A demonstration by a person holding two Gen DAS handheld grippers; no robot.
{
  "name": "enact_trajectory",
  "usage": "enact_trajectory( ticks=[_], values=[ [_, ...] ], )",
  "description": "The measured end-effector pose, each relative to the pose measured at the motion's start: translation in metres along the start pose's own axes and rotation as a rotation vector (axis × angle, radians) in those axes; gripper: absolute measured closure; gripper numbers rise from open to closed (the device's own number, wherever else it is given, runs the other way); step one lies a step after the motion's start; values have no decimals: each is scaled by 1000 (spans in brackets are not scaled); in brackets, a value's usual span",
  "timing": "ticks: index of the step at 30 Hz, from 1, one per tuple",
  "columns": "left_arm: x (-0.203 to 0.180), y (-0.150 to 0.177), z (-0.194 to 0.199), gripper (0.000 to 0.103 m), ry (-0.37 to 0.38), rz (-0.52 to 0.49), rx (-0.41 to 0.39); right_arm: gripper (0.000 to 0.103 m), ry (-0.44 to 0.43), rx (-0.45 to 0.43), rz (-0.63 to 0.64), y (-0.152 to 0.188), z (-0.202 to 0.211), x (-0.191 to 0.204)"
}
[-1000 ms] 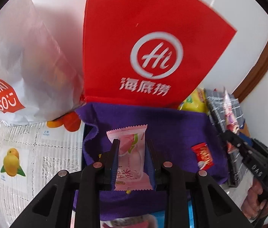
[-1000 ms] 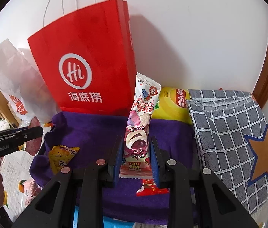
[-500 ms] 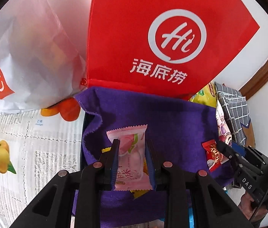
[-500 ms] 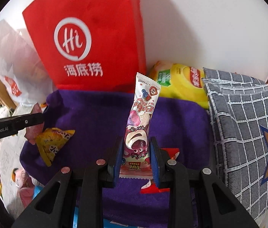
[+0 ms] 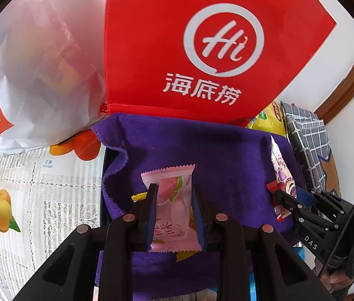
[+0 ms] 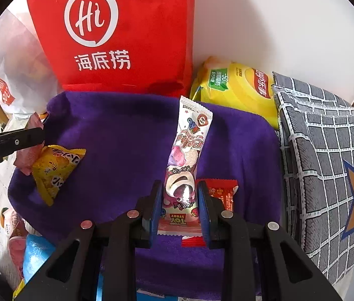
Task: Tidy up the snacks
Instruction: 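Carry both snacks over the purple towel with both tools, then open both tools to drop the stick snack and pink candy onto the towel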
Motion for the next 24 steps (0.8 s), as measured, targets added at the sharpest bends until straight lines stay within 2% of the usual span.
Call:
enact_trajectory(
  ticks=[12,17,24],
  values=[
    [-5,3,-10,78,-21,-11,17,74,2,17,-17,-2,-4,-4],
    [-4,2,-10,78,-20,-15,18,61,2,-25,-28,-4,8,-8],
    [-6,3,-10,77,-17,-23,18,53,-3,-104,-45,-11,33,-8]
  ],
)
Point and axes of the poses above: each gripper's, at about its wrist camera, not at the fingertips, and z roughly against the way its jaws point, x to its left, y to its underside, the point moved 3 cm from there along -z, roughly the way its jaws point, and after that the axes turned 12 degrees about z, right-handed, at the moved point
